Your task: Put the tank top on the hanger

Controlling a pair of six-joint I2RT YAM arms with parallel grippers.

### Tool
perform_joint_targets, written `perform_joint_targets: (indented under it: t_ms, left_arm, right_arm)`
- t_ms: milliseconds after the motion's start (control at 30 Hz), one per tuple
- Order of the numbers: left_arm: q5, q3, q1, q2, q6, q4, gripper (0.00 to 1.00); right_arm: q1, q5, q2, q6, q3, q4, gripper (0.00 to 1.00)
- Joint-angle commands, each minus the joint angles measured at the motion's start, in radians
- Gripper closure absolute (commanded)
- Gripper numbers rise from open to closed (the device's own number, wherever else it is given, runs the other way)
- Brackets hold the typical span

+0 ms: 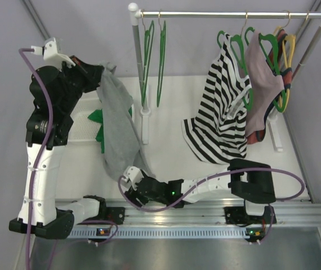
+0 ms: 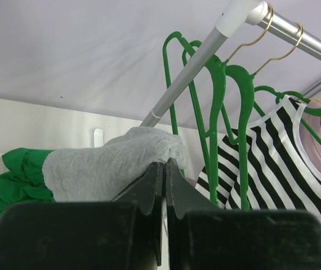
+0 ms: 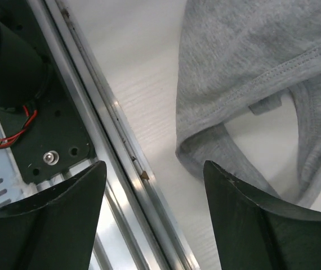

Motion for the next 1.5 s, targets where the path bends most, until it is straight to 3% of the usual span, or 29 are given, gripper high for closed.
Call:
perform_joint_targets:
  t_ms: [0,467,533,667,700,767,900,1100,1333,1467]
  left_arm:
    - [0.025,0.045,-0.002,-0.007,0.010,0.008,1.00]
    - [0.023,0.095,-0.002,0.006,0.027,-0.020,1.00]
    - [0.018,0.094,-0.002,0.007,0.031,-0.022,1.00]
    - [-0.009,0.077,-0.002,0.012,0.044,-0.022,1.00]
    - [-0.011,0.063,-0.002,0.012,0.045,-0.019,1.00]
    - [-0.015,0.051,-0.002,0.013,0.050,-0.011,1.00]
    - [-0.020,0.032,-0.002,0.030,0.056,-0.009,1.00]
    - [-0.014,-0.014,-0.002,0.049,0.062,-0.017,1.00]
    - [0.017,-0.175,-0.028,0.018,0.022,0.035,1.00]
    - [-0.027,-0.267,-0.119,0.007,0.016,0.060,1.00]
  right_arm:
    - [0.016,0.044,0.058,-0.060,0.077,0.081,0.31]
    - [0.015,0.158,0.223,-0.080,0.103,0.083,0.54]
    - [0.016,0.160,0.236,-0.082,0.108,0.075,0.62]
    - [0.015,0.157,0.204,-0.070,0.077,0.071,0.97]
    - [0.015,0.158,0.163,-0.068,0.065,0.063,1.00]
    - [0.016,0.149,0.097,-0.051,0.001,0.066,1.00]
    - [0.018,0.095,-0.185,-0.024,-0.102,0.034,1.00]
    - [0.080,0.088,-0.508,-0.024,-0.099,-0.185,1.00]
    - [0.153,0.110,-0.701,0.004,0.014,-0.409,1.00]
    - [0.186,0.141,-0.757,0.027,0.072,-0.485,1.00]
